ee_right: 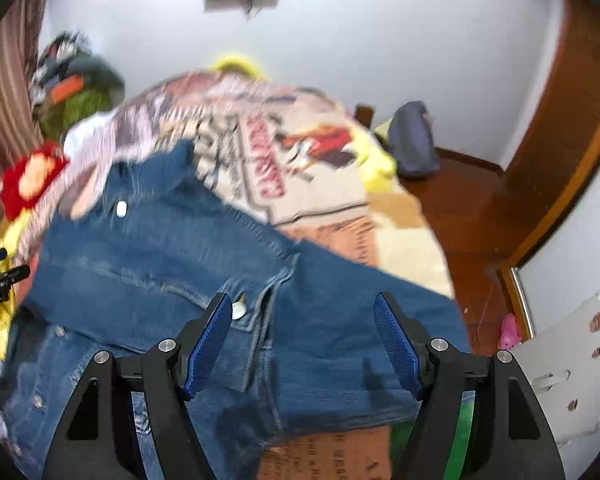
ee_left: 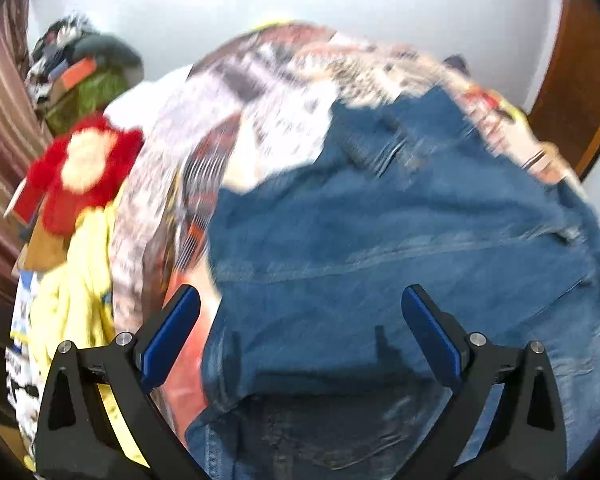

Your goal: Fold large clothes

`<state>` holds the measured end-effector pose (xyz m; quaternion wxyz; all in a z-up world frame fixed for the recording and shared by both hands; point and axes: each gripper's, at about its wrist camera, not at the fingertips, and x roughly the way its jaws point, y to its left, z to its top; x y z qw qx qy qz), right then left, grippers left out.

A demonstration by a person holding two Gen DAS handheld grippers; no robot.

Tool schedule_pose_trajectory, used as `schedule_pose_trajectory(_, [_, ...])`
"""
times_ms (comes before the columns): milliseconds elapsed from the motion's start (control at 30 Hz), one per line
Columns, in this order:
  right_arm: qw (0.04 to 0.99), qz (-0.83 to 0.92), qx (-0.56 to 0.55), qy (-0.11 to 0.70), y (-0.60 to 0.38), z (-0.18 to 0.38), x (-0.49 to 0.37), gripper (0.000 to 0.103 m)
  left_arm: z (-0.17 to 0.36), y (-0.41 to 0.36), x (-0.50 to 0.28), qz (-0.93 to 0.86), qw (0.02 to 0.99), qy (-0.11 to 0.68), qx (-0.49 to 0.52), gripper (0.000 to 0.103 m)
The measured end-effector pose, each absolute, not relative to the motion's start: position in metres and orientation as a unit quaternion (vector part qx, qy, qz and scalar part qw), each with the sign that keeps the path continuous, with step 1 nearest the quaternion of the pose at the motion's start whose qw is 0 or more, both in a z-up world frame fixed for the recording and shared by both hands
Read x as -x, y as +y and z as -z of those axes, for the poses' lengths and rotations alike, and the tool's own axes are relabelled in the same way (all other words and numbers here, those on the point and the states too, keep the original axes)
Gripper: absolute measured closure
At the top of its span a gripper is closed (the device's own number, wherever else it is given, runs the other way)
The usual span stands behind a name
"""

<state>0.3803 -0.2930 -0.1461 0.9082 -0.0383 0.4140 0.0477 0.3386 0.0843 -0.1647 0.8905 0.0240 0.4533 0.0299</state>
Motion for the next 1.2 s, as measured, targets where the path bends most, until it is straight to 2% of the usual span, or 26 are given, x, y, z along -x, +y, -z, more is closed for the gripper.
schedule_pose_trajectory(167, [0.917,-0.015,-0.017,0.397,-0.344,0.127,-0.363,0.031,0.136,0.049,-0.350,0.016,0.907,0.419,-0.023,0.001])
schedule_pose_trajectory(300, [0.911,0.020,-0.053,0.408,-0.388,0.134,-0.356,0.031,0.126,0.008,-0.362,0.064,0.911,0.407,-0.028,0.001])
schedule_pose_trajectory(467, [0.878,0.057,-0.140,0.454,-0.445,0.170,-0.353,0.031,0.134,-0.037,-0.375,0.107,0.902,0.415,-0.043,0.001])
schedule_pose_trajectory(633, [0.818,0.057,-0.263,0.508,-0.491,0.227,-0.350,0.031,0.165,-0.074,-0.386,0.143,0.879,0.452,-0.045,0.001])
schedule_pose_trajectory(833, [0.772,0.066,-0.357,0.522,-0.521,0.273,-0.350,0.031,0.201,-0.094,-0.393,0.161,0.852,0.496,-0.037,0.001])
schedule_pose_trajectory(1033, [0.762,0.081,-0.379,0.519,-0.529,0.295,-0.366,0.031,0.228,-0.102,-0.400,0.163,0.833,0.528,-0.028,0.001])
schedule_pose_trajectory(1200, [0.771,0.106,-0.347,0.523,-0.522,0.305,-0.383,0.032,0.231,-0.099,-0.397,0.161,0.833,0.528,-0.019,0.001])
